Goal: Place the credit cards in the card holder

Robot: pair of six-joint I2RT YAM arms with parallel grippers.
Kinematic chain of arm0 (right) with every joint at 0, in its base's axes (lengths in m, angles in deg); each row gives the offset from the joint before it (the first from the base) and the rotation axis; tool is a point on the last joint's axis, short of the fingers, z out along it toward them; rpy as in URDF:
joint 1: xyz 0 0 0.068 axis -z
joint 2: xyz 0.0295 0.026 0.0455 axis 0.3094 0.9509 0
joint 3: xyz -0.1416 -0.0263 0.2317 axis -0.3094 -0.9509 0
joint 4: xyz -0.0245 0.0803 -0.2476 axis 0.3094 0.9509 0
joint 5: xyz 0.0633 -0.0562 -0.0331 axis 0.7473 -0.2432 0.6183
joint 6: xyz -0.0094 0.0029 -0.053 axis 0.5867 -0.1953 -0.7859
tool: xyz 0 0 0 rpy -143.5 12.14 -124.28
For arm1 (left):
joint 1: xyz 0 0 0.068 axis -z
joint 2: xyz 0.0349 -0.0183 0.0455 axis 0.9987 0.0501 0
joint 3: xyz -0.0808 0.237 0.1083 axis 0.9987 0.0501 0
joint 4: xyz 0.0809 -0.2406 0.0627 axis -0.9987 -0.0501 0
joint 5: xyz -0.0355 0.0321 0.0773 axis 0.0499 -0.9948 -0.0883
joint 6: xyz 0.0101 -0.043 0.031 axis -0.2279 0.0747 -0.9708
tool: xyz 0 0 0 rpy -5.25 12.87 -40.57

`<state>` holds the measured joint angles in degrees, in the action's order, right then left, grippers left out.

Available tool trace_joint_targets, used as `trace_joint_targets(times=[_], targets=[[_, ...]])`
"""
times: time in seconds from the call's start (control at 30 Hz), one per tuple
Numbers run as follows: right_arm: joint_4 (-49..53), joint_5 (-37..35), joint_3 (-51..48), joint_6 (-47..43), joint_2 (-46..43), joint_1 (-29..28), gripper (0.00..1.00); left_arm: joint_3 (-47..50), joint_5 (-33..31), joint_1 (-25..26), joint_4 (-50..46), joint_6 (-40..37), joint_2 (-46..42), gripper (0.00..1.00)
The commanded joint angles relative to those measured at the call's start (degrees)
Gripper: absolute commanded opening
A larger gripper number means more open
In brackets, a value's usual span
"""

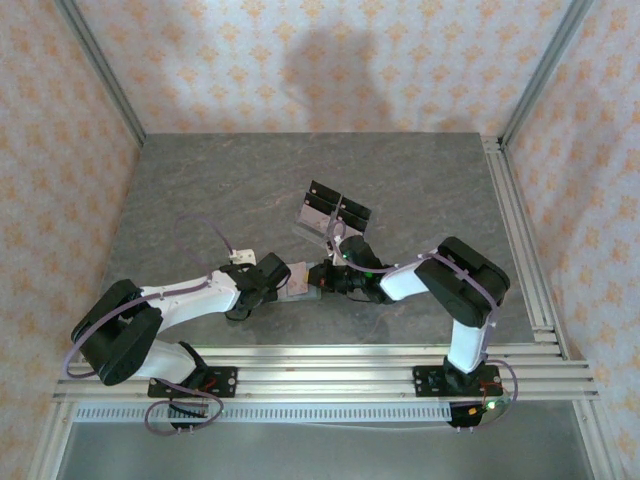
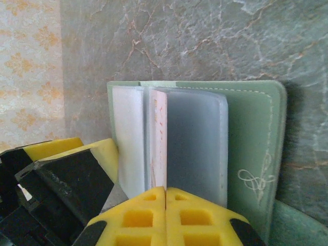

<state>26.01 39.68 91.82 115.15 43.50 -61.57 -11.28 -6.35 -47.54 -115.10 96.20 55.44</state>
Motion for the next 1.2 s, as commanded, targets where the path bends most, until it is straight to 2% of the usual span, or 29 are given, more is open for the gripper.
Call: trace_joint_targets(times=[0.0,1.17], targets=[[-2.32,1.37,0.21,0.02,1.04,-0.31,0.0,1.07,-0.16,-0.57,-0.79,0.63,0.07,1.0],[-5.85,1.96,-0.47,3.05,0.99,-1.27,0.0,1.69,-2.15,-0.57,-3.16,2.39,-2.03,1.0]])
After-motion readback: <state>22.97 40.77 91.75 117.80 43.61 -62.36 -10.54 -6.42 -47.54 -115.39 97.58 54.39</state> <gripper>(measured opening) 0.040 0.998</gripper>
